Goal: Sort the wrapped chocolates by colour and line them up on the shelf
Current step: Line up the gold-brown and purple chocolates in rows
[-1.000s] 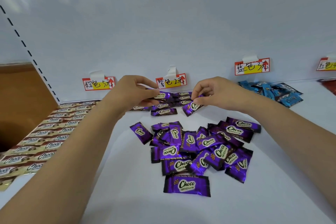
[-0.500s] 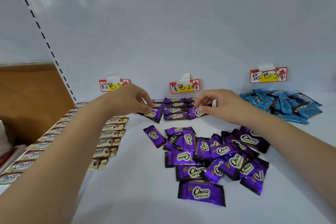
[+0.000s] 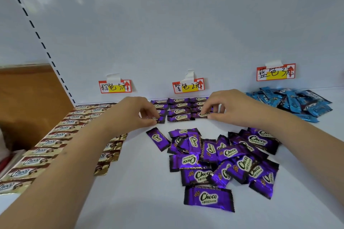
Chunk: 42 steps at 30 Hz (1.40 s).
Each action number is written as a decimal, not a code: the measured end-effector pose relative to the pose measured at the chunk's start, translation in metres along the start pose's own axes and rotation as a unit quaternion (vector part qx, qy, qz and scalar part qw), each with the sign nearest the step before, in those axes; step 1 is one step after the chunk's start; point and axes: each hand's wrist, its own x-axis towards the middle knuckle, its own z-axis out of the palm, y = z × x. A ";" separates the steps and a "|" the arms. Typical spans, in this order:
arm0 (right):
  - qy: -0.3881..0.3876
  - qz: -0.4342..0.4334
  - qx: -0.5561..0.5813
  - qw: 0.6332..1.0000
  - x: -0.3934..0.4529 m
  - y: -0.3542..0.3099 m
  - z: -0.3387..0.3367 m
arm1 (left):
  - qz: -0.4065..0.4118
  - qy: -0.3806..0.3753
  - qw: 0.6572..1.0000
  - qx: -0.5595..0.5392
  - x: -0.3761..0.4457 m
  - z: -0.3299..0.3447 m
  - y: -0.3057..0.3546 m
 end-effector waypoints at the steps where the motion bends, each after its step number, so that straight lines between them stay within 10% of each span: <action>1: -0.002 0.000 -0.002 1.000 0.000 0.000 0.000 | 0.003 0.004 1.000 -0.001 0.000 0.002 0.000; 42: -0.025 -0.049 -0.034 0.998 0.005 -0.031 0.011 | -0.024 0.034 0.993 0.110 -0.005 -0.020 0.007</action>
